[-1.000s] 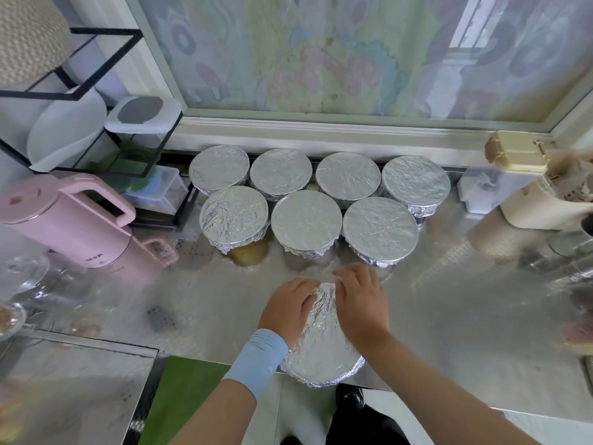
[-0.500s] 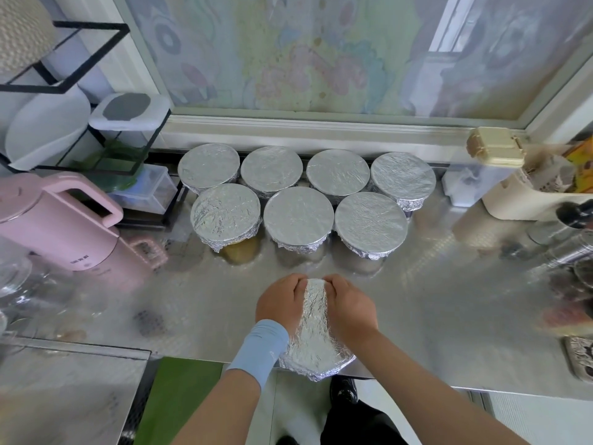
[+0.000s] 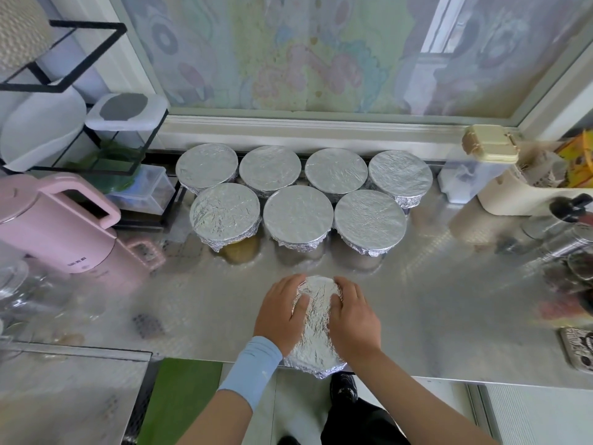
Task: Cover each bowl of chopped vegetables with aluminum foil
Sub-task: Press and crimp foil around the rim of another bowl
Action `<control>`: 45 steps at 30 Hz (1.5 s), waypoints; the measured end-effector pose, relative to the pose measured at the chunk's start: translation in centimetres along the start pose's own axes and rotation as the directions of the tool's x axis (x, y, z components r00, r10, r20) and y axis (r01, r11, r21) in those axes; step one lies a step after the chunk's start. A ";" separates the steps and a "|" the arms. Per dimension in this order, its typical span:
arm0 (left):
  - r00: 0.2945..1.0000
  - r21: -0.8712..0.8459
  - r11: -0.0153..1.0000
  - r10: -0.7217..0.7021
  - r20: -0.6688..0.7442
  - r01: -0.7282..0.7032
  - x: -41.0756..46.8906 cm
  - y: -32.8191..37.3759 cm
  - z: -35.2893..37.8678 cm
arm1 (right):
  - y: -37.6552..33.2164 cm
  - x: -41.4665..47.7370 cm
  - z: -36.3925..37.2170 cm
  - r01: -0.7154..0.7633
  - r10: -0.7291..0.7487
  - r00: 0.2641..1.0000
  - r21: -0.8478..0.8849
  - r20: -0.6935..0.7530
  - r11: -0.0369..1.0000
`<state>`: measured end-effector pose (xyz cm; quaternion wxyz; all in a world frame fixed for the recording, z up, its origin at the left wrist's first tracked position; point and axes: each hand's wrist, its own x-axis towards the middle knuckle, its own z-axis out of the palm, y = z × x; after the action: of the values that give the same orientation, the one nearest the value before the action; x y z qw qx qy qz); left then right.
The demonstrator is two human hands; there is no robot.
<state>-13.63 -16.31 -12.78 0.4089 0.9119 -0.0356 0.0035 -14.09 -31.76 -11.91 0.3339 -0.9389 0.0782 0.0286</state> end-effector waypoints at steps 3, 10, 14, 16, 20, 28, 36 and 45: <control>0.998 -0.087 0.995 -0.050 -0.038 0.046 -0.2 0.0 0.0 | 0.2 0.0 -0.1 -0.012 0.012 1.000 -0.001 0.001 1.000; 0.973 -0.297 0.929 -0.229 0.016 0.223 -0.5 0.8 -0.8 | 0.1 -0.4 -0.3 0.006 -0.006 1.000 -0.030 0.000 1.000; 0.940 -0.354 0.889 -0.334 -0.065 0.291 -1.4 0.8 -0.3 | -0.2 -2.2 -0.1 -0.134 0.138 0.987 0.048 -0.085 0.990; 0.919 -0.382 0.868 -0.380 -0.102 0.316 -1.5 0.9 0.1 | -0.3 -2.5 0.1 -0.175 0.182 0.983 0.141 -0.036 0.974; 0.900 -0.373 0.870 -0.404 -0.162 0.324 -1.5 1.3 0.5 | -0.3 -1.8 0.1 -0.195 0.203 0.978 0.125 -0.053 0.973; 0.982 0.064 0.982 -0.171 -0.082 0.177 0.2 0.1 -0.9 | 1.0 0.3 -1.2 -0.043 0.046 0.995 -0.038 0.092 0.998; 0.996 0.005 0.997 -0.079 0.050 0.079 1.2 1.1 0.7 | 0.9 -2.0 -0.7 -0.169 0.168 0.986 0.173 0.018 0.970; 0.935 -0.215 0.930 -0.330 -0.133 0.297 1.5 2.5 0.2 | 0.7 1.6 -1.5 -0.015 -0.001 0.996 0.192 0.084 0.981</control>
<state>-12.31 -18.21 -11.06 0.4912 0.8588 0.1452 0.0109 -12.58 -33.43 -11.38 0.4260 -0.9000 0.0698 0.0613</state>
